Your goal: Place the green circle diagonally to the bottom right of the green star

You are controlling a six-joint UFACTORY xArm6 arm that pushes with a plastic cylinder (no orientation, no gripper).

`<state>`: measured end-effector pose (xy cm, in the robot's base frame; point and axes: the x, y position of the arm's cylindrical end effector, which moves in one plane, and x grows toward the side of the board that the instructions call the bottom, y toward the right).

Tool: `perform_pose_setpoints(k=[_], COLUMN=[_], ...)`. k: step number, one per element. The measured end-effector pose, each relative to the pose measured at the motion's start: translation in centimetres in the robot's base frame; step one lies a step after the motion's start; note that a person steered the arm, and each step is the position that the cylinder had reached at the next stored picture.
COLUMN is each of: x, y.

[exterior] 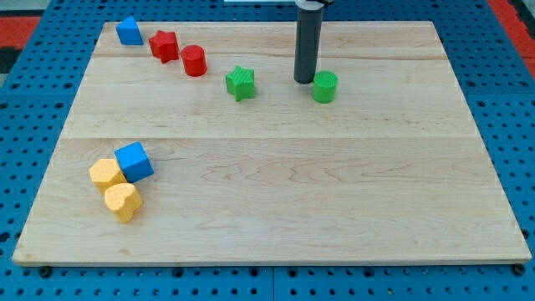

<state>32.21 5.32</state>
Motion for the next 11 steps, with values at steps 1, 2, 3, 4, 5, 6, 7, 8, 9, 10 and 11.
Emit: perform_pose_setpoints(k=[1,2,3,4,5,6,7,8,9,10,11], x=[-2.4,-0.5,1.0,3.5,2.0,-0.9,2.3,2.3,2.5,4.2,6.3], y=[0.9,3.6,0.5,-1.1,0.2,0.5,4.5,4.6,4.4,3.7,2.8])
